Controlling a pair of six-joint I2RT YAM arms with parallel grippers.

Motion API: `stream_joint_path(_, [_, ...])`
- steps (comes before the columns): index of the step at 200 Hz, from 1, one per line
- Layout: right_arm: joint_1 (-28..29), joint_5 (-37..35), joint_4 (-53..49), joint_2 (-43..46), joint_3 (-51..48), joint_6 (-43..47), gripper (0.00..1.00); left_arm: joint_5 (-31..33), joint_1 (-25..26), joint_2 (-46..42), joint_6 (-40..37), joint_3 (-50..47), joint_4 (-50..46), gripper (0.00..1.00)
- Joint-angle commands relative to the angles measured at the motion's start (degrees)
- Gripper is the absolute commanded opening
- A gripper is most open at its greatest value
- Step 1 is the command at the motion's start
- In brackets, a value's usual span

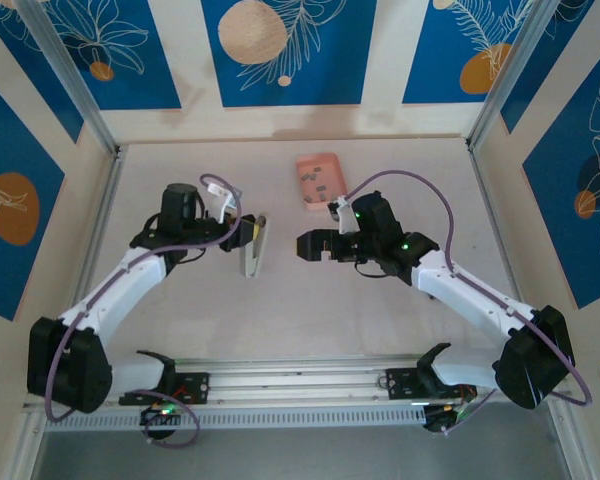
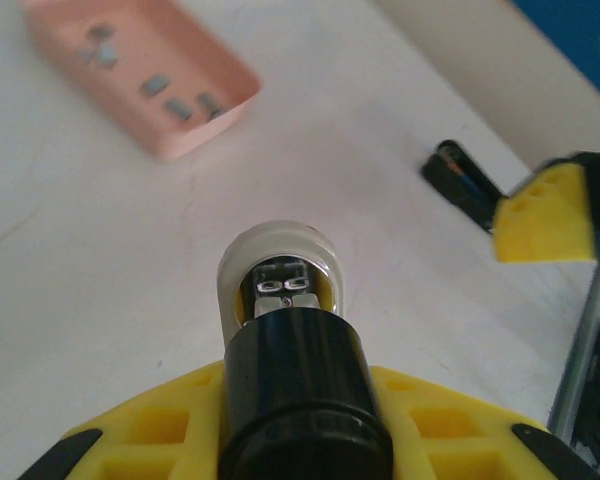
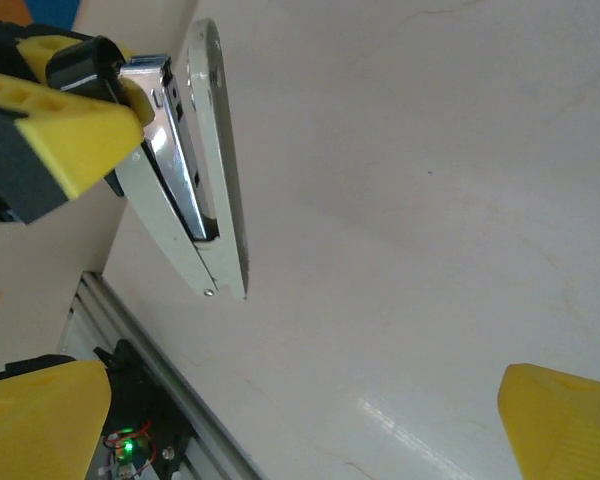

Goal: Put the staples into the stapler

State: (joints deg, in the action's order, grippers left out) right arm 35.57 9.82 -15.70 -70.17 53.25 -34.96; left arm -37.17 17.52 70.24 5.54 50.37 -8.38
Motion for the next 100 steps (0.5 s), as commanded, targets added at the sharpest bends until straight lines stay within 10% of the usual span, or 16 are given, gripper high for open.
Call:
stream_joint_path(1, [0.5,3.4,2.4,1.5,0.7,1.5,1.0,-11.5,0.3,-4.9,-9.4,-2.2,12.6,0.0])
stream_joint_path(100, [5.4,7.3,1.9,-2.1,7.3,-0.4,0.9,-19.1,1.4,-9.5,-35.6,-3.6,2.1,0.0])
